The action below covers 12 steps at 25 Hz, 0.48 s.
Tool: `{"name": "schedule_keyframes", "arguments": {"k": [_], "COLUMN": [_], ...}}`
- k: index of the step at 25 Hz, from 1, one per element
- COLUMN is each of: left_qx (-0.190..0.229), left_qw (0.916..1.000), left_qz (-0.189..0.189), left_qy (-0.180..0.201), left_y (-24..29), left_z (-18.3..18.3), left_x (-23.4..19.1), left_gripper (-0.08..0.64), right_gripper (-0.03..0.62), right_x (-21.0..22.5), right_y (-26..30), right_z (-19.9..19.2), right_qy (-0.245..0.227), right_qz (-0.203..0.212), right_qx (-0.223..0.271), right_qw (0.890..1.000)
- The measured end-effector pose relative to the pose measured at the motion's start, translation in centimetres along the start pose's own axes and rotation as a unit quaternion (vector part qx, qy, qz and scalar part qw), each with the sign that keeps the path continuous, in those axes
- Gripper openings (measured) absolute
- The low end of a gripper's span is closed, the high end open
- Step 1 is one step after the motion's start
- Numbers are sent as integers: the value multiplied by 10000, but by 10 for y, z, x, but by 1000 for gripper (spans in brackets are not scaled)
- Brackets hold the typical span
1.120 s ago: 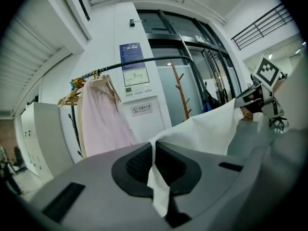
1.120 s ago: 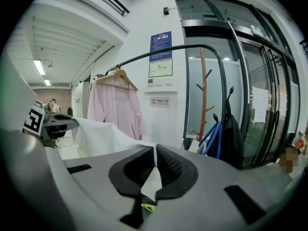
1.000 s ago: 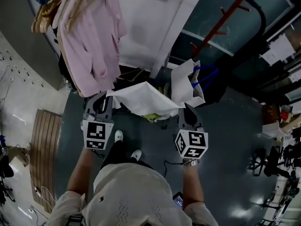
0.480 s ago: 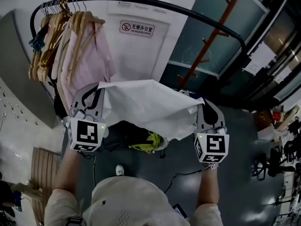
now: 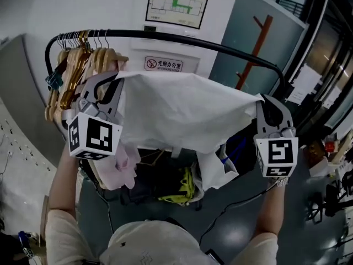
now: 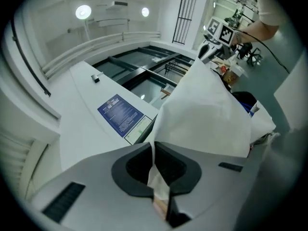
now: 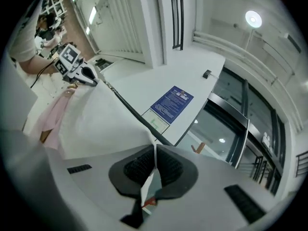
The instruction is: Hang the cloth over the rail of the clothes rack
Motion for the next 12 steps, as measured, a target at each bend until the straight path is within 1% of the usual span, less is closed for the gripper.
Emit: {"name": "schedule_keyframes", "arguments": {"k": [2,5,7,9,12], "left_qx": [3,-69,-160,-232,-187], "left_qw": [9997,9991,9978,9959,9954], "left_qz": [4,-63,90,263,426], "left_qy": [264,414,634,839,837], "left_y": [12,26,35,44,56], "left_z": [3,8,15,21,30], "left_x": [-16,-26,-28,-32,-51], "left_gripper": [15,15,15,15,15], "right_gripper": [21,21,21,21,21], "right_x": [15,29,38,49,72], "right_y": [13,26,36,48,69], "right_z": [5,5,7,12,26], "right_qy": [-251,-617,-861,-916,-865], "right_qz": [-59,-264,-412,-387,-283], "right_qx": [27,104,135,192,356], "right_qw": [9997,9977,9953,9949,9952]}}
Point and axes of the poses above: the fingertips, and each gripper's own axes: y forward along the fingers, x to its right, z out of its top, the point moved 8 cm from there along -y, backward along the fingers, and after that the axes turned 4 degrees about -x, right-handed, at the moved point
